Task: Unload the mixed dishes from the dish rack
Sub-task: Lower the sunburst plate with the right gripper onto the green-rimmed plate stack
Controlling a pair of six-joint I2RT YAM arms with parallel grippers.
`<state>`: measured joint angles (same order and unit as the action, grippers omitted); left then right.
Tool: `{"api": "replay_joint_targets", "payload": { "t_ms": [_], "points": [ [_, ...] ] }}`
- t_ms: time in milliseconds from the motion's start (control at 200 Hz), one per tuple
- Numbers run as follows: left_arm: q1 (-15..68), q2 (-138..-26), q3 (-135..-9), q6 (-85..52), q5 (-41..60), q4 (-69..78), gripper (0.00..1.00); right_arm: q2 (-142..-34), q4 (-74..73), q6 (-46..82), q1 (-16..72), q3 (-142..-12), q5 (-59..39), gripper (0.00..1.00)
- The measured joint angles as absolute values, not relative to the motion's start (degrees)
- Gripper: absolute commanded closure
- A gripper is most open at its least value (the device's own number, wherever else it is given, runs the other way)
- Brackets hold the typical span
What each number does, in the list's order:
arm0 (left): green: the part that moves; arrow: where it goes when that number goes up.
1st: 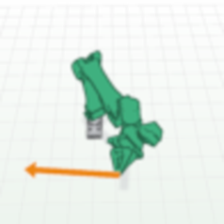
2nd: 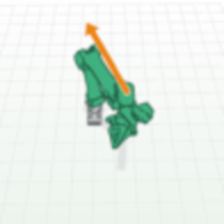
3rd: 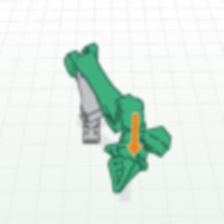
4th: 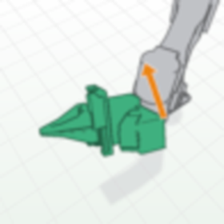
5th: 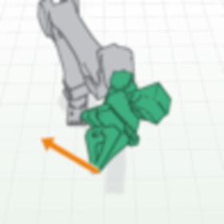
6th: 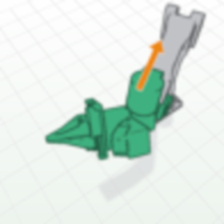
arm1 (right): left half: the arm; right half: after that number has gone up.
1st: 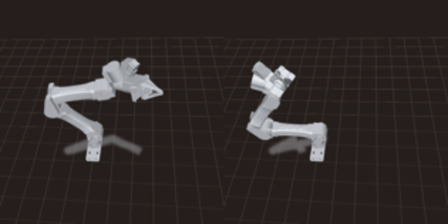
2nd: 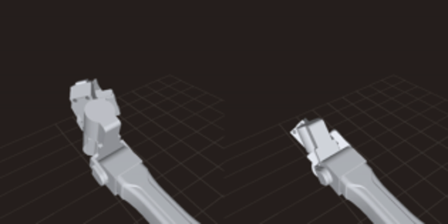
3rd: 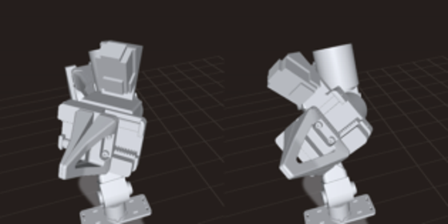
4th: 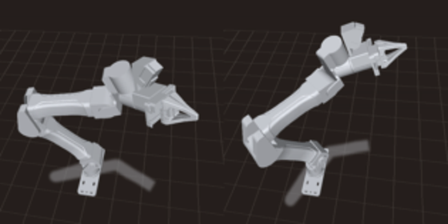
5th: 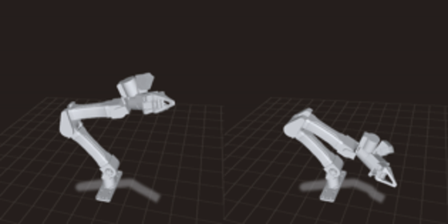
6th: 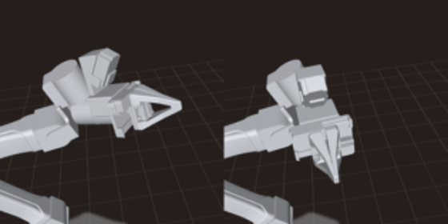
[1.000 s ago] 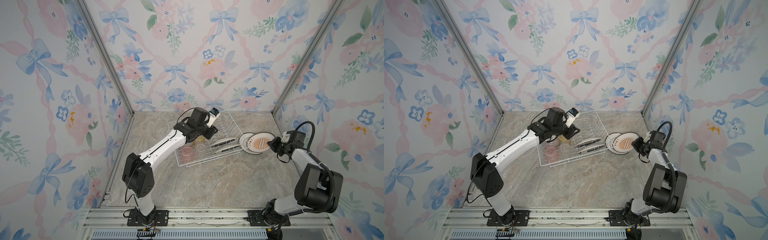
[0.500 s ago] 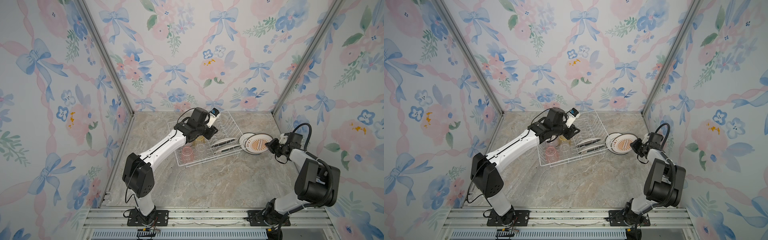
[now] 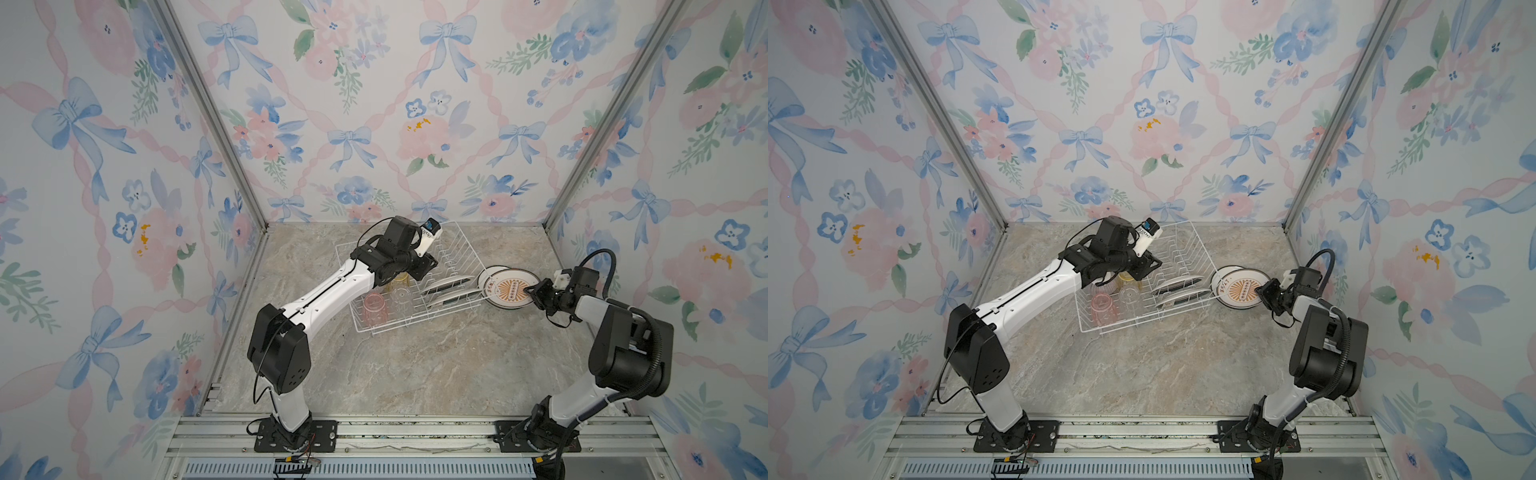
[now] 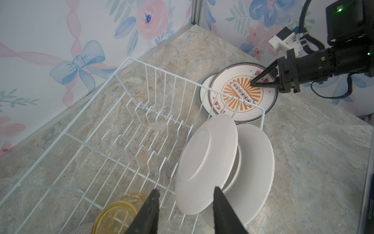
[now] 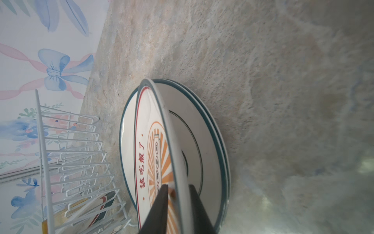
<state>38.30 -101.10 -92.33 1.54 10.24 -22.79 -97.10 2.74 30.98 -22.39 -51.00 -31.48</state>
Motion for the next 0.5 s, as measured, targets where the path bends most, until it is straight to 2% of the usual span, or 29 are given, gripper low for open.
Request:
{"api": "replay_joint_targets", "payload": {
  "t_ms": [250, 310, 500],
  "points": [
    [38.3, -101.21, -92.42, 1.56, 10.31, -22.79, 0.6, -98.15, 8.27, 28.16, -22.33, -52.42, -30.83, 0.62],
    [38.3, -101.25, -92.42, 1.56, 10.31, -22.81, 0.6, -97.97, 9.63, 27.16, -22.24, -53.04, -30.37, 0.56],
    [38.3, -101.36, -92.42, 1.61, 10.31, -22.81, 0.6, -97.27, 14.79, 23.64, -21.21, -55.51, -27.05, 0.52]
  ]
}}
